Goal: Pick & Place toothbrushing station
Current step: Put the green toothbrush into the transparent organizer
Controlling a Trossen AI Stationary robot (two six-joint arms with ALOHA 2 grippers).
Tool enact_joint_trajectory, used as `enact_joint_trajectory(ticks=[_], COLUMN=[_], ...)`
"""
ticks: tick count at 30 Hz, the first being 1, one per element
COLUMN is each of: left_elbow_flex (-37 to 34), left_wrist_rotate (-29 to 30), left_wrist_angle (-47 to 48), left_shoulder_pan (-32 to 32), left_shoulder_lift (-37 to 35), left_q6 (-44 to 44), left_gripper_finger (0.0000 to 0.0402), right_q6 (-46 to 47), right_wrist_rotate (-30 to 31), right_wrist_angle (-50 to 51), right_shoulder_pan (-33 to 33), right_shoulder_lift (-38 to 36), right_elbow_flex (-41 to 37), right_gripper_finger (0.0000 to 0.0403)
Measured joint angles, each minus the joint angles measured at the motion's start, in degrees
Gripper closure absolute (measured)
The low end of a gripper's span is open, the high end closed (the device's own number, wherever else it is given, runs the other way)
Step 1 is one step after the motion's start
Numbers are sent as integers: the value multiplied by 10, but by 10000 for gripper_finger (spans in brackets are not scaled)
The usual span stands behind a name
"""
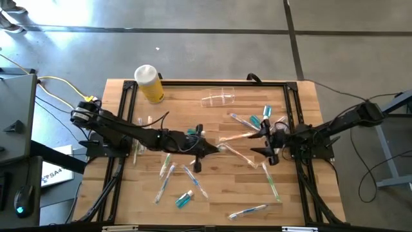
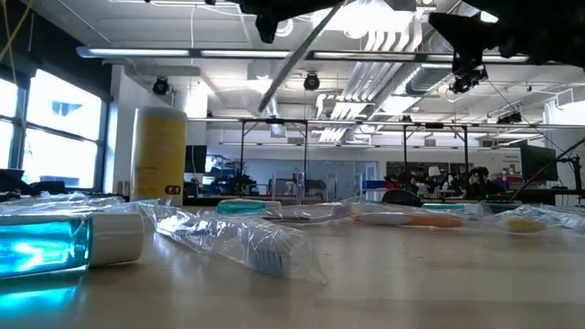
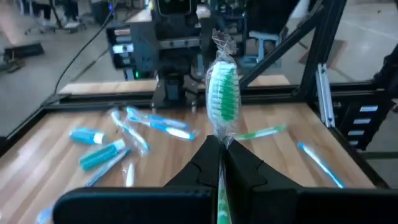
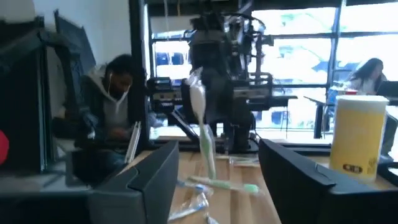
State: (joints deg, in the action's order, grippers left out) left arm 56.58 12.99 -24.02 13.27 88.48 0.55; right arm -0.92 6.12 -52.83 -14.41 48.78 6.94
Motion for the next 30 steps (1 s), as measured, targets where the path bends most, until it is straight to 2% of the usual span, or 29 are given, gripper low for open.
enact_joint_trajectory(ticks=[3,7,11,16,22,30], left_elbow_flex=[-1,-1,0,0,0,0], left_wrist_rotate=[-17,-72,-74,-69,-54,-49], left_wrist_angle=[-16,-43,-39,-40,-35,-34], left_shoulder_pan=[-7,-18,-16,-17,-17,-17], left_shoulder_lift=[17,32,35,35,35,35], left_q6=[7,14,16,13,11,10], left_gripper_finger=[401,401,401,401,401,401], right_q6=[-40,-68,-68,-60,-61,-69], right_wrist_rotate=[5,23,-6,-7,-36,-35], right_wrist_angle=[-14,-23,-30,-27,-29,-27], right_shoulder_pan=[-6,-6,-6,-6,-6,-6], right_shoulder_lift=[68,154,216,267,316,323], right_elbow_flex=[43,97,148,194,228,230], right_gripper_finger=[184,184,184,184,184,213])
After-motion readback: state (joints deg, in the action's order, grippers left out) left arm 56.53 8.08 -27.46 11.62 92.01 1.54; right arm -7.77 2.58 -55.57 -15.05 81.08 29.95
